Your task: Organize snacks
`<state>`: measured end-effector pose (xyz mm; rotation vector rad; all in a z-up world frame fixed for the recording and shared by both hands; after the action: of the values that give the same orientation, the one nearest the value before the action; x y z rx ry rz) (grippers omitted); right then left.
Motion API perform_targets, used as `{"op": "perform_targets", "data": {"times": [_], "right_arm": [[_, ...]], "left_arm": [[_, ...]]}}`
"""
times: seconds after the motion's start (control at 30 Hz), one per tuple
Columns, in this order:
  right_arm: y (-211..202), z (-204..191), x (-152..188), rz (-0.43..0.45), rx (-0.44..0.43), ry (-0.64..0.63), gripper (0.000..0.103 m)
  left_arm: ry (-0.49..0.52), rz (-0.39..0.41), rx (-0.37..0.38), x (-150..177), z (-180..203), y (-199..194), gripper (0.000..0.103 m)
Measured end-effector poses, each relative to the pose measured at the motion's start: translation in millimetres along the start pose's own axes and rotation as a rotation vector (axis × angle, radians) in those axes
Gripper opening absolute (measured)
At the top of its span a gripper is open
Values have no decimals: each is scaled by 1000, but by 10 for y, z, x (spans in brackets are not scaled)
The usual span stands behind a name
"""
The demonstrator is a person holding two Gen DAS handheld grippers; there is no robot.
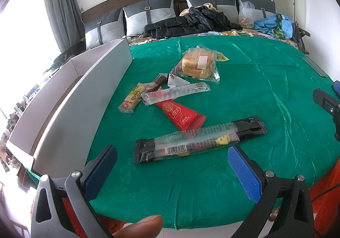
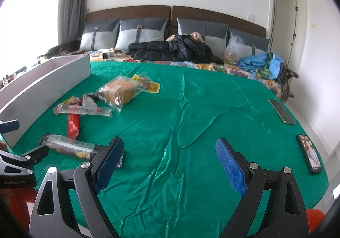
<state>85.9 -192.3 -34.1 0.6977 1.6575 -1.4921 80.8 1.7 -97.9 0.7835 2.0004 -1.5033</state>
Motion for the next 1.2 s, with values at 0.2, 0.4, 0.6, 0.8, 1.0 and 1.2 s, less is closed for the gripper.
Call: {"op": "perform_targets", "data": {"times": [0.2, 0.4, 0.6, 0.8, 1.0, 1.2], "right_arm": [[-2, -2, 0, 0, 0, 1, 91], [3, 0, 2, -1, 0, 1, 91], [4, 0, 1, -1, 0, 1, 91], [1, 0, -2, -2, -1, 1, 91], [36, 20, 55, -21, -11, 18, 91], [117, 71, 160, -71, -58, 74, 91]], "left_arm": [[-1, -3, 0, 10, -1, 2, 103], [-1, -6, 0, 26, -3, 21, 103], [-3, -14, 0, 37, -12, 43, 103], [-8, -23, 1, 42, -21, 49, 103], [-22, -66, 18, 88, -29, 126, 103], [-25, -157, 39, 241, -43, 329, 103]]}}
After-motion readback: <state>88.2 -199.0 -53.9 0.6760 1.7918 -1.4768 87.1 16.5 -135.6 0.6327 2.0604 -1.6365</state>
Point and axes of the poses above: each gripper's, at about its wrist camera, not at the fingertips, and y roughly the way its jaws point, z to its right, x to its underside, the point moved 10 cm from there along y, roughly the way its jaws point, and after that the axes turned 10 degrees about -x, right-handed, at the moved point
